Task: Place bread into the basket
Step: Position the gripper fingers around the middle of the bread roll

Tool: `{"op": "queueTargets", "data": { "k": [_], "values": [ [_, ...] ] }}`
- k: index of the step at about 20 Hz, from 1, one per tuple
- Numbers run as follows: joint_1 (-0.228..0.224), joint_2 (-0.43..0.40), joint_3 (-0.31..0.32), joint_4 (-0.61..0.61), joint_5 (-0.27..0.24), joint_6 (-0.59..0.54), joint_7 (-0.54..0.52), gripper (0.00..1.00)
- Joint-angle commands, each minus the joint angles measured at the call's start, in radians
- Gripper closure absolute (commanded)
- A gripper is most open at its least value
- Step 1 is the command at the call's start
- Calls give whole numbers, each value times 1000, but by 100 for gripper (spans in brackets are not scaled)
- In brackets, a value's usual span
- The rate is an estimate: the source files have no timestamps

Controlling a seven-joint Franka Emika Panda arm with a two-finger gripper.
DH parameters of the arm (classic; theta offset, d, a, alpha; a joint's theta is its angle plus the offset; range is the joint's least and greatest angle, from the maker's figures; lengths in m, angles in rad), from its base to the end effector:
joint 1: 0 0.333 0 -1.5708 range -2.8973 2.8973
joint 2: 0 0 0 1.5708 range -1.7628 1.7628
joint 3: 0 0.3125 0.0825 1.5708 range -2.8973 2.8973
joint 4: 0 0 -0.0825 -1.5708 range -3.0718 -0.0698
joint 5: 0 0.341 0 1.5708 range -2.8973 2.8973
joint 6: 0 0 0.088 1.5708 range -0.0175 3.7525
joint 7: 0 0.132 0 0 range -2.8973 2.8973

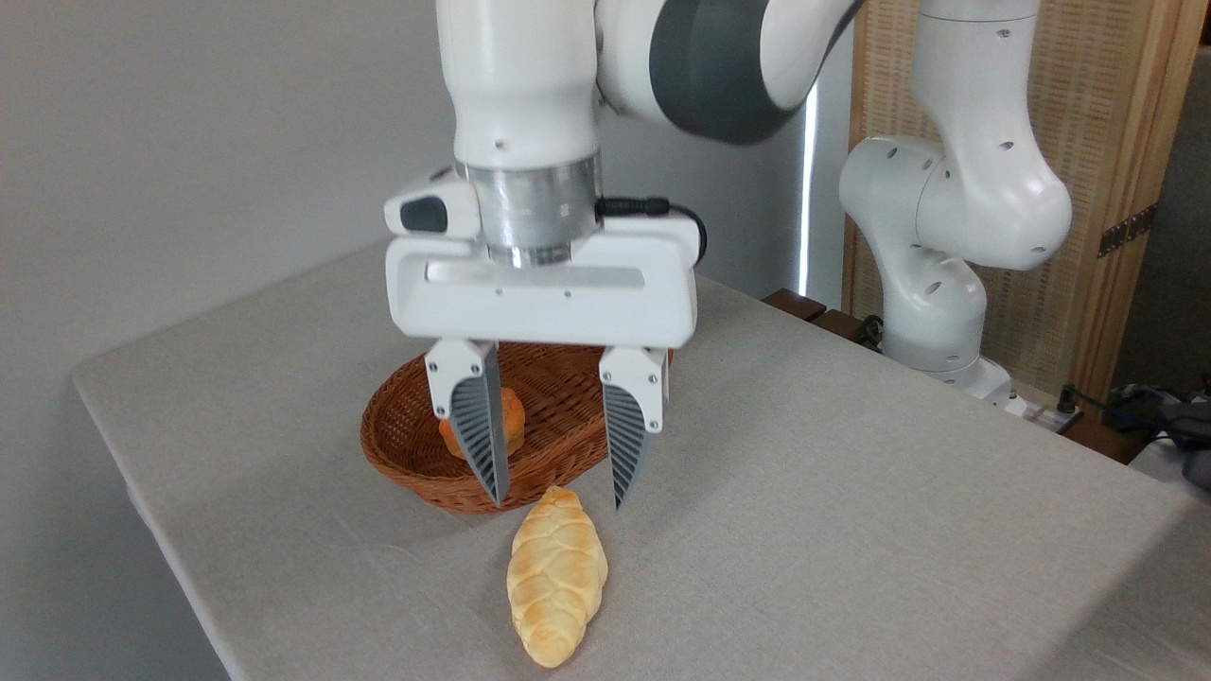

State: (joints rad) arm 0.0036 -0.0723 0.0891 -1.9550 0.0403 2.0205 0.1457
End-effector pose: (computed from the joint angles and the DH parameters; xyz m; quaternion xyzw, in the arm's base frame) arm 0.5123 0.0519 0.5057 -0.9969 0.0338 -0.0664 0.0236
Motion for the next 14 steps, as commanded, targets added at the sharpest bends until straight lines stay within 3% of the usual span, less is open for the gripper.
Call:
{"op": "queueTargets", "data": {
  "k": [1,8,14],
  "values": [
    [-5,-15,1,-77,30,84,-38,0],
    [-13,43,0,-160,33,259,-41,0],
    [-30,78,-9,-160,32,268,-43,0]
  ]
}}
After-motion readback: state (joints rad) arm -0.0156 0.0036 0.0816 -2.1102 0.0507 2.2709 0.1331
